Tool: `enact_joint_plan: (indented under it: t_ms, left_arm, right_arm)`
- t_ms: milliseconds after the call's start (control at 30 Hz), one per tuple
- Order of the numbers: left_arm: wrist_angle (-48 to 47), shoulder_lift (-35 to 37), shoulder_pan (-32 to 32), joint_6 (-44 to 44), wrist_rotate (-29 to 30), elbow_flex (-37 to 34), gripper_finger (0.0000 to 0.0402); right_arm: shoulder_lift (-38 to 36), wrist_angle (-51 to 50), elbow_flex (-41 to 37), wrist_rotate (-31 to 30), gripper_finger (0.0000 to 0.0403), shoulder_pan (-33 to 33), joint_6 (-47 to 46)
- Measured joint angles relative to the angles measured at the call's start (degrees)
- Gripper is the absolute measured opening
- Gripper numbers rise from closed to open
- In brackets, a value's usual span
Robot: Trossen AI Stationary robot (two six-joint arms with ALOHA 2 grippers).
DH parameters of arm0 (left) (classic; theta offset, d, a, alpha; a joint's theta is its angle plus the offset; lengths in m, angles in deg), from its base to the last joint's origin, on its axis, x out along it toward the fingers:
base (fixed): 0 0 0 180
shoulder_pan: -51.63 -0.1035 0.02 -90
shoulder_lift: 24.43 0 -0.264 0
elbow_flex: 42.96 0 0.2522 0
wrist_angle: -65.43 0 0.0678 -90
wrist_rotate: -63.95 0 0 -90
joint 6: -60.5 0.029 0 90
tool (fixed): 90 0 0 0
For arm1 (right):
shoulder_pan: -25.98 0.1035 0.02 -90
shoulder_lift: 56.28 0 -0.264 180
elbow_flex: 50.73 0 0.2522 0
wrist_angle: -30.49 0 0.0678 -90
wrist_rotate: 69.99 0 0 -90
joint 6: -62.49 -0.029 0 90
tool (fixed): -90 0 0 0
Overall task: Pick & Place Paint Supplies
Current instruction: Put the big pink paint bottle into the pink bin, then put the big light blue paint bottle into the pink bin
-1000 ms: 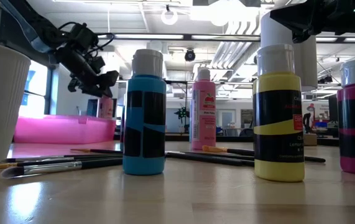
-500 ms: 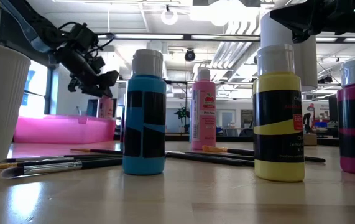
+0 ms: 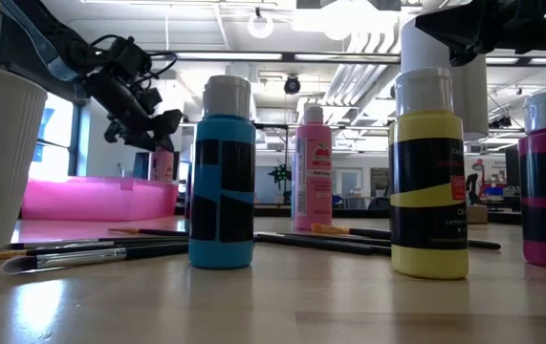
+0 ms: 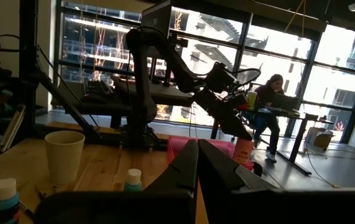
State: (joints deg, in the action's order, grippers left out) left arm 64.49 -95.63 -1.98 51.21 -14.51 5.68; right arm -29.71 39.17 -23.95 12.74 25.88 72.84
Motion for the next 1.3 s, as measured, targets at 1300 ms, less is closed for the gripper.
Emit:
enact_joint_plan:
  t_ms: [1300]
  left_arm:
    - [0.06, 0.17, 0.00, -0.01, -0.45, -0.02, 0.0274]
  right_arm:
    - [0.01, -0.01, 0.00, 0.37, 0.0003, -0.02, -0.24]
